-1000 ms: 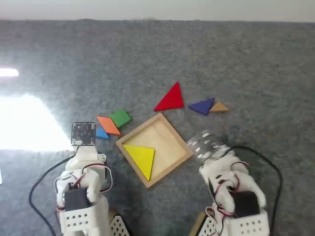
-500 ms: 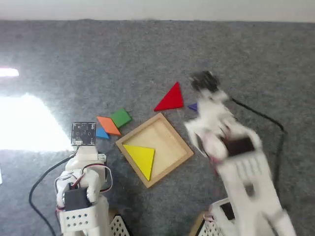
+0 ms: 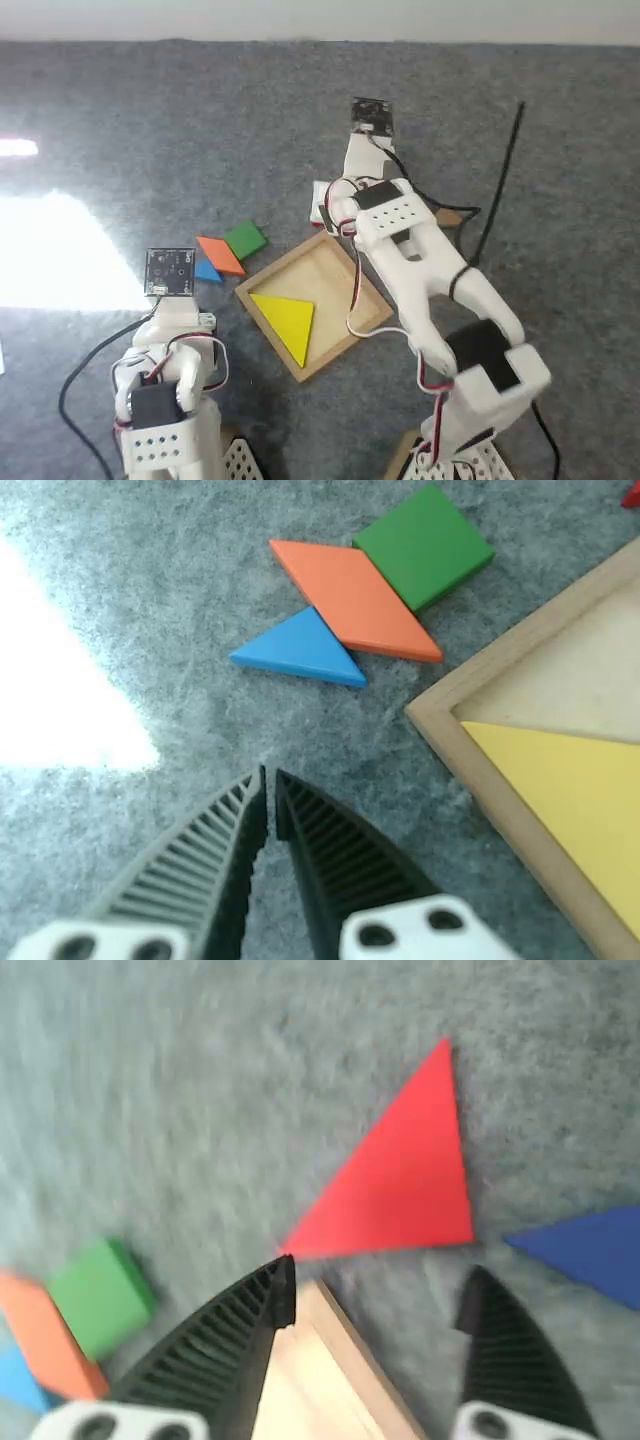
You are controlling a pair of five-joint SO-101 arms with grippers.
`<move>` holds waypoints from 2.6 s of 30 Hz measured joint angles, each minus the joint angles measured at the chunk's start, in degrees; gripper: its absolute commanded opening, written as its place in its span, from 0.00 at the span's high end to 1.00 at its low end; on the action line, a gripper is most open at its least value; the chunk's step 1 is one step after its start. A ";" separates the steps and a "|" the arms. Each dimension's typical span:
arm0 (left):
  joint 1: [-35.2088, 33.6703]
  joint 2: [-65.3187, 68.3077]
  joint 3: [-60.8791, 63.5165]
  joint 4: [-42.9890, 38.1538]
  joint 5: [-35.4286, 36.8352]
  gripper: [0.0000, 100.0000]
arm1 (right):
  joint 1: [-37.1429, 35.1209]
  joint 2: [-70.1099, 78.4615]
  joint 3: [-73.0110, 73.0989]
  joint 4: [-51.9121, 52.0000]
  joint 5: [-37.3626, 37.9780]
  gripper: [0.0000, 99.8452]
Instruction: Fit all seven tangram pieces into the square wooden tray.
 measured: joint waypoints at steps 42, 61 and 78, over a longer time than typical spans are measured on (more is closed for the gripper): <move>0.00 0.00 0.00 0.00 0.00 0.99 | 5.19 23.03 -21.19 5.63 -7.65 0.79; 0.00 0.00 0.00 0.00 0.00 0.99 | -3.34 17.41 -25.67 15.12 9.67 0.84; 0.00 0.00 0.00 0.00 0.00 0.99 | 0.53 27.43 -27.69 5.01 11.87 0.70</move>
